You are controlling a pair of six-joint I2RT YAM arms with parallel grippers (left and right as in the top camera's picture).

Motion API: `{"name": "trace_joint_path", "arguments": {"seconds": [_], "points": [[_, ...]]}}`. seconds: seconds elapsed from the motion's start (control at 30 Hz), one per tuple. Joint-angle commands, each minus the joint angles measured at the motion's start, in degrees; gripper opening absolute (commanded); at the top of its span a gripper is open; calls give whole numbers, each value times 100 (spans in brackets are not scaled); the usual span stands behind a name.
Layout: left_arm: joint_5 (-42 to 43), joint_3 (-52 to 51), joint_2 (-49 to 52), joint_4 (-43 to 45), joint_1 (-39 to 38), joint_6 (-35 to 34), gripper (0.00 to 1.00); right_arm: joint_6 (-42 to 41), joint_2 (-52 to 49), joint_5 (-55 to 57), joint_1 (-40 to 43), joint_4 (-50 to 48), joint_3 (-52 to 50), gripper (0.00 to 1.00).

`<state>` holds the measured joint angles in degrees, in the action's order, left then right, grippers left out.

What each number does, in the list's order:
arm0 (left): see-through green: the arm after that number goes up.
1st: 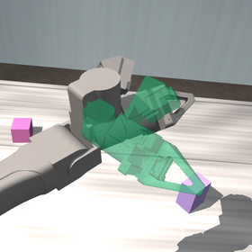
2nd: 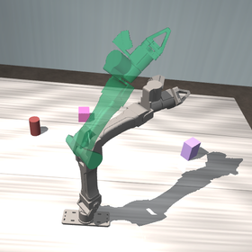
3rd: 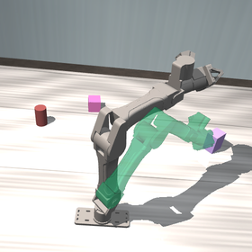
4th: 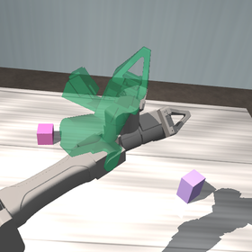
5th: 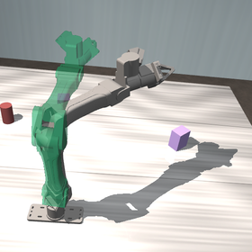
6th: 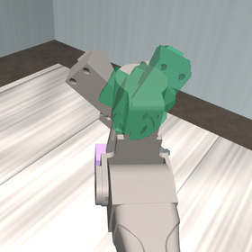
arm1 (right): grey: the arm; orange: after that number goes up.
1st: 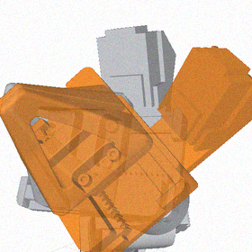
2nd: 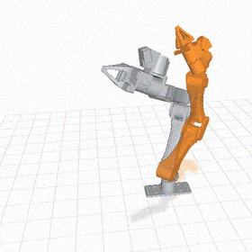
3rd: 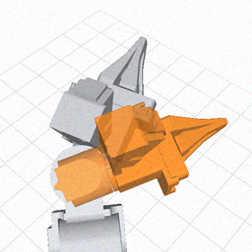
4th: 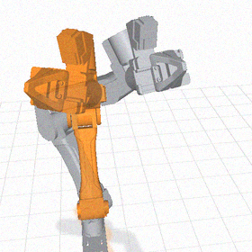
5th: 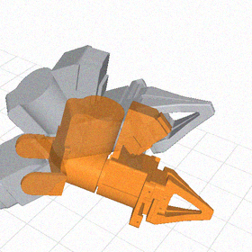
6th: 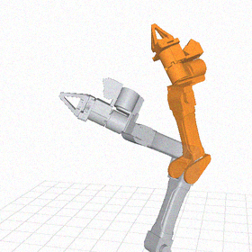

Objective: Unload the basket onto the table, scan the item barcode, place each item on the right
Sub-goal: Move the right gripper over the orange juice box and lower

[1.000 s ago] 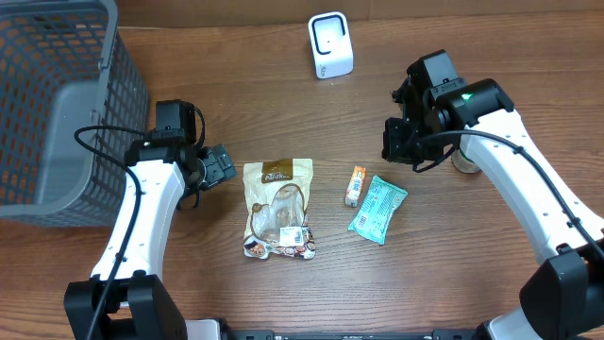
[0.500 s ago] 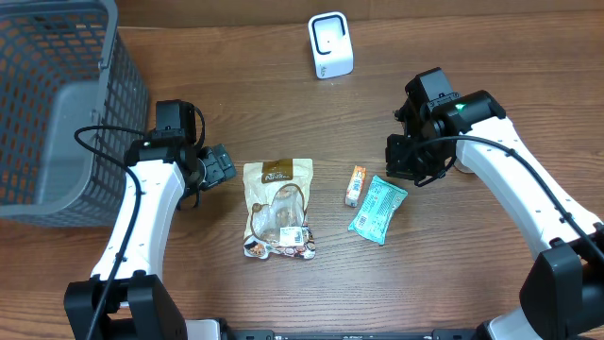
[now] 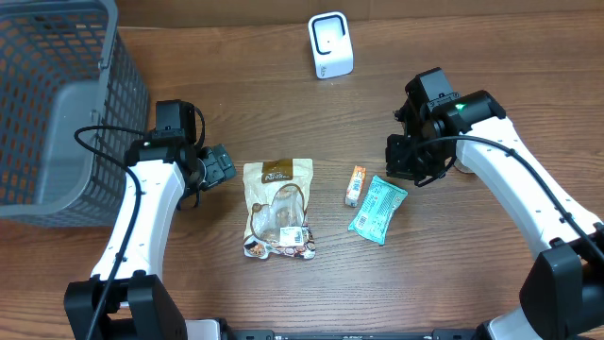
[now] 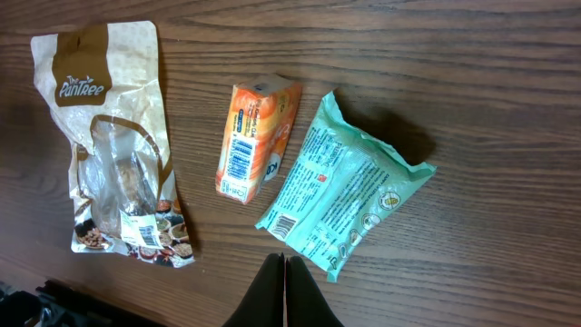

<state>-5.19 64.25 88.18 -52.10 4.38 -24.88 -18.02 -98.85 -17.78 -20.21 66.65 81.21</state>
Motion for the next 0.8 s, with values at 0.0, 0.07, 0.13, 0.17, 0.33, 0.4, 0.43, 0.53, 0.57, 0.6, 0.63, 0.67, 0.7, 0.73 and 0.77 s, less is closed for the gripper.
{"name": "trace_joint_path", "arguments": {"seconds": [0.0, 0.07, 0.13, 0.17, 0.33, 0.4, 0.43, 0.53, 0.57, 0.6, 0.63, 0.67, 0.7, 0.73, 0.77], "points": [[-59, 83, -13, 4, 11, 66, 100, -44, 63, 20, -4, -24, -26, 4], [-59, 83, -13, 4, 11, 66, 100, -46, 63, 20, -4, -26, -26, 4], [-59, 83, -13, 4, 11, 66, 100, -46, 63, 44, -4, -31, -26, 4], [-59, 83, -13, 4, 11, 66, 100, -120, 63, 138, -4, -33, -26, 4], [-59, 83, -13, 4, 11, 66, 100, -898, 63, 739, -4, -26, -26, 4], [-59, 83, -13, 4, 11, 66, 100, -927, 63, 723, -11, -26, -28, 4], [-59, 83, -13, 4, 11, 66, 100, -925, 63, 728, -35, -26, -28, 4], [-59, 83, -13, 4, 11, 66, 100, -927, 63, 767, -116, -109, -83, 4], [-59, 83, -13, 4, 11, 66, 100, -925, 63, 772, -146, -186, -136, 4], [-59, 83, -13, 4, 11, 66, 100, -925, 63, 772, -181, -293, -219, 4], [-59, 83, -13, 4, 11, 66, 100, -927, 63, 769, -216, -431, -332, 4], [-59, 83, -13, 4, 11, 66, 100, -929, 63, 769, -249, -560, -442, 4], [-59, 83, -13, 4, 11, 66, 100, -1016, 57, 772, -308, -809, -656, 4], [-59, 83, -13, 4, 11, 66, 100, -1119, 57, 769, -343, -1014, -820, 4], [-59, 83, -13, 4, 11, 66, 100, -1233, 57, 769, -374, -1204, -964, 4]]}}
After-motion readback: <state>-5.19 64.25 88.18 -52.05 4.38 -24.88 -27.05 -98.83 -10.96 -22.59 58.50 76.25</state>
